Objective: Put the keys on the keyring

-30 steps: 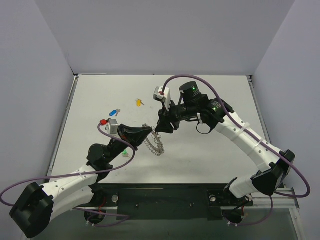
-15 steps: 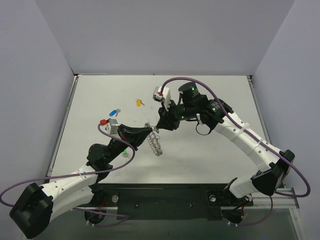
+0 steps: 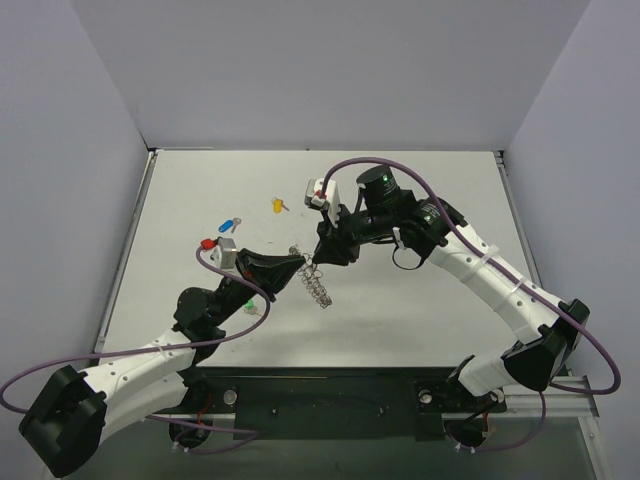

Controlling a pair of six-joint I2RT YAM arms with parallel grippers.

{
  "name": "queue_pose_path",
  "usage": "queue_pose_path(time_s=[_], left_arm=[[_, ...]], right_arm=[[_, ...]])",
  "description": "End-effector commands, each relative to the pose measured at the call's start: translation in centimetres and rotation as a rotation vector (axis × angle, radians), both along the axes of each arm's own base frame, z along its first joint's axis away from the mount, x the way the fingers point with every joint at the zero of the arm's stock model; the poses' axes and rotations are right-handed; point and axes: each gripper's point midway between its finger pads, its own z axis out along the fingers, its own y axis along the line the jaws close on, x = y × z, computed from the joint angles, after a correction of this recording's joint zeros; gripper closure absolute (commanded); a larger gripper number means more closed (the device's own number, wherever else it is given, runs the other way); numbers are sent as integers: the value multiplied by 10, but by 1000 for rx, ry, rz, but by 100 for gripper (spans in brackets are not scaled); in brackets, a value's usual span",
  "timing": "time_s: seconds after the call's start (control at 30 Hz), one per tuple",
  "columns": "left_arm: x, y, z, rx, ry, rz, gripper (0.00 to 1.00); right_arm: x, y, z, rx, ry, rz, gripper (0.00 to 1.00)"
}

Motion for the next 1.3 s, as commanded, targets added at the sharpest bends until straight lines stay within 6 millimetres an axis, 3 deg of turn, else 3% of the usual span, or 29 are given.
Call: queue_pose_path(time_s=[0.0, 0.27, 0.63, 0.83, 1.0, 1.27], left_arm=[[-8, 3, 39, -83, -89, -21, 100], [-11, 3, 40, -97, -94, -36, 100], [-4, 18, 56, -207, -95, 14, 100], [-3, 14, 55, -227, -91, -13, 100], [-7, 17, 47, -192, -108, -40, 100], [-23, 9, 35, -98, -159, -155, 100]], right_arm=[[-4, 5, 6, 17, -14, 55, 84], [3, 7, 2, 3, -16, 12, 100], [-24, 6, -4, -39, -60, 163, 100], [-24, 9, -1, -38, -63, 159, 100], [-17, -5, 14, 18, -15, 112, 77], [-17, -5, 29, 93, 1, 151, 70]])
